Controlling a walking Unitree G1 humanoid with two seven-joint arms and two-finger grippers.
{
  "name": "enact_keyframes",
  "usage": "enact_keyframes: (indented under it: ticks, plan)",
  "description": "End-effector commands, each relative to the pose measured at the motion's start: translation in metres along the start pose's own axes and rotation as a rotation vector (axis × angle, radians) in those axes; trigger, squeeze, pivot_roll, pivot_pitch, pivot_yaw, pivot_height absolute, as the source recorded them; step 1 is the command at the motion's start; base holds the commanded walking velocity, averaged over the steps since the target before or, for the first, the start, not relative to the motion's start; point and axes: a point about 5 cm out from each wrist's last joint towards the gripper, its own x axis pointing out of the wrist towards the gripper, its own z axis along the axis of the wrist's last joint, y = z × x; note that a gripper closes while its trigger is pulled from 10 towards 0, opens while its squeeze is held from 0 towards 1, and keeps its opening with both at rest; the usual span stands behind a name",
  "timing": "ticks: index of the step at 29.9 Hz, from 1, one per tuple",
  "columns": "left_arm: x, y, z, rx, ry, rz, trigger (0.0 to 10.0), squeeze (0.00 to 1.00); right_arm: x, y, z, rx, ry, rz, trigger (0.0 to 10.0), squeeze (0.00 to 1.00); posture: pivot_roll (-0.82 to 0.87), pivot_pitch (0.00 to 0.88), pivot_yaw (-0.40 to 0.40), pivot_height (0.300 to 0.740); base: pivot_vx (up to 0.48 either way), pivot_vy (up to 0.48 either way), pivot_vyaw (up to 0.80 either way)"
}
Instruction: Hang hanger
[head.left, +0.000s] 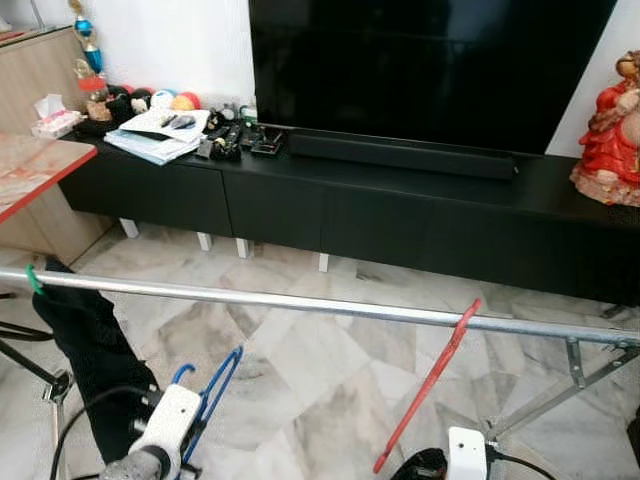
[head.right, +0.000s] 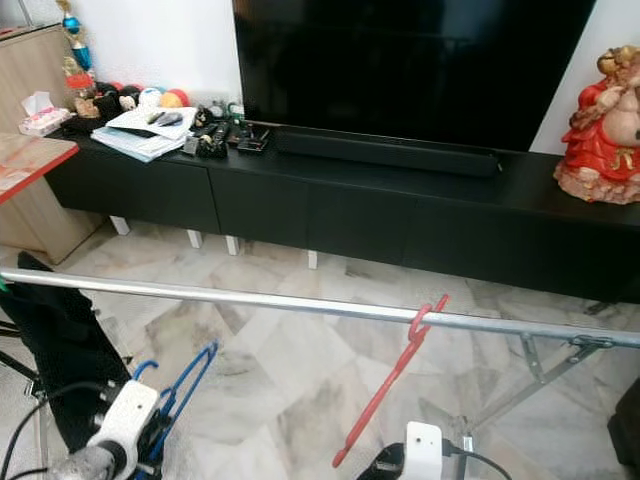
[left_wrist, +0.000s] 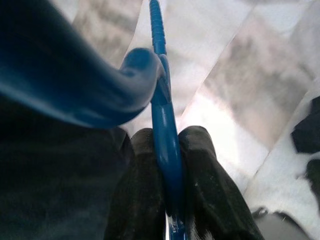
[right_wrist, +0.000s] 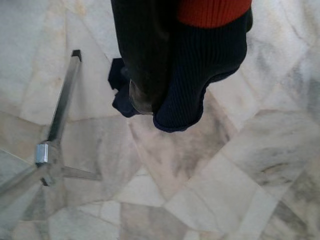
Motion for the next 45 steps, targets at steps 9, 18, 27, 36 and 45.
enact_keyframes:
  ticks: [9,18,27,36,45]
  plan:
    - [-0.017,-0.030,-0.101,-0.079,0.374,0.003,10.0,0.00,-0.004,-0.004,-0.010,0.022,-0.017,-0.025,10.0,0.00,0.04,0.000,-0.001,0.740,0.000,0.000,0.00]
    - [-0.012,-0.043,-0.097,-0.141,0.340,-0.008,10.0,0.00,-0.014,-0.011,-0.038,0.021,0.035,-0.042,10.0,0.00,0.05,0.000,-0.001,0.740,-0.138,0.000,0.00]
    - [-0.009,-0.051,-0.094,-0.139,0.361,-0.007,10.0,0.00,-0.016,-0.044,-0.036,0.034,0.054,-0.087,10.0,0.00,0.05,0.000,-0.001,0.740,-0.293,0.000,0.00]
    - [-0.009,-0.058,-0.096,-0.145,0.389,-0.005,10.0,0.00,-0.020,-0.061,-0.038,0.040,0.065,-0.107,10.0,0.00,0.05,0.000,-0.002,0.740,-0.310,0.000,0.00]
    - [-0.008,-0.060,-0.093,-0.141,0.389,-0.005,10.0,0.00,-0.013,-0.044,-0.027,0.034,0.048,-0.084,10.0,0.00,0.05,0.000,-0.002,0.740,-0.306,0.000,0.00]
